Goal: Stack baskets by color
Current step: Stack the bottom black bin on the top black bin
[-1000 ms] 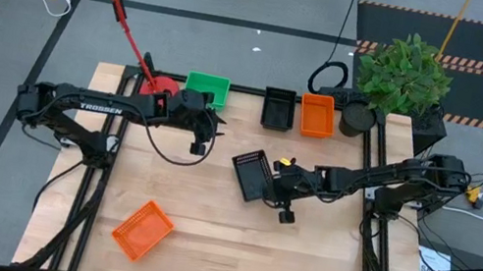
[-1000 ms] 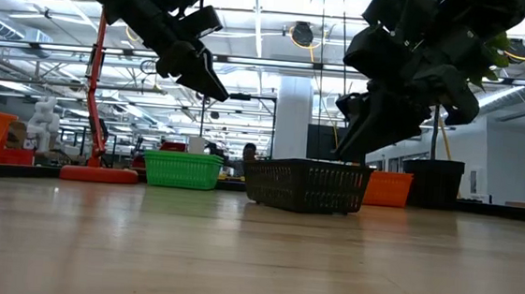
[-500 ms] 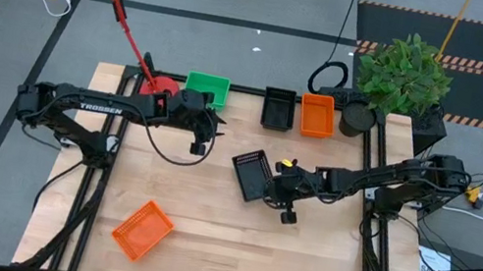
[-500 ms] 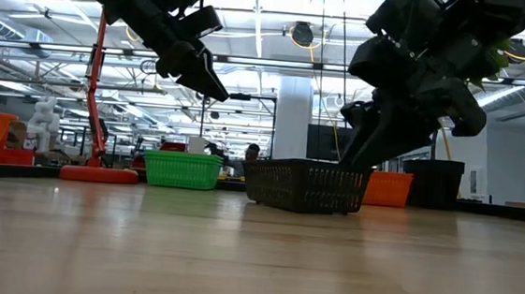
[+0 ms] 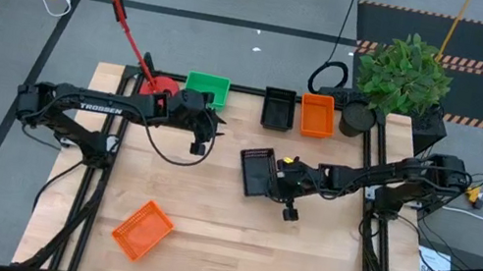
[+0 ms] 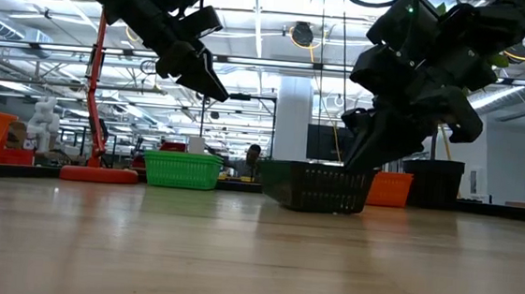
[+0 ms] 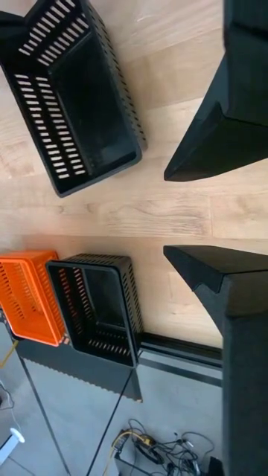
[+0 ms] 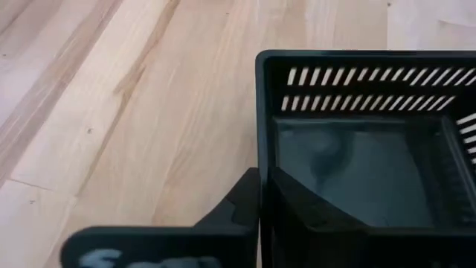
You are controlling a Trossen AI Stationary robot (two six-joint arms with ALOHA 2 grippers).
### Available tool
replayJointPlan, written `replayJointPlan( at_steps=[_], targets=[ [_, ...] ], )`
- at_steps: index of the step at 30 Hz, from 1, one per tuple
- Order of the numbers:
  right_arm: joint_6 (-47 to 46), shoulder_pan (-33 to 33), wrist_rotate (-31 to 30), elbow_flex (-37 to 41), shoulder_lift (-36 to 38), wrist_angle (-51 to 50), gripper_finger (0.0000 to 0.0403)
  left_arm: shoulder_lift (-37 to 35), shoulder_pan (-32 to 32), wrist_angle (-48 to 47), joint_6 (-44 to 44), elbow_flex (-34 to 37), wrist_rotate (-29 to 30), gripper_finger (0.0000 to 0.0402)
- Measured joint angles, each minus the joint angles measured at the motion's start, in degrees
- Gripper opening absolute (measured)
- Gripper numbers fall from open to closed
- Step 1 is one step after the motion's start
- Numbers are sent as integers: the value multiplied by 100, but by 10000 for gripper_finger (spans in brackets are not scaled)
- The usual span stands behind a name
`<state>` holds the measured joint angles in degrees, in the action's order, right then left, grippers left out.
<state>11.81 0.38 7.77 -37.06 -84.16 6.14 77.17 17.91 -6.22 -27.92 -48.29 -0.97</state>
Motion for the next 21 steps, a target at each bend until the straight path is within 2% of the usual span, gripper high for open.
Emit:
replayJointPlan(
  at_steps=[10,21],
  targets=[
    [3,7,137,7,45,-29,7,0,-2,0,-2,0,0,152],
    [-61,7,146,15,674,-99,6,0,0,2,-9,0,0,152]
  ],
)
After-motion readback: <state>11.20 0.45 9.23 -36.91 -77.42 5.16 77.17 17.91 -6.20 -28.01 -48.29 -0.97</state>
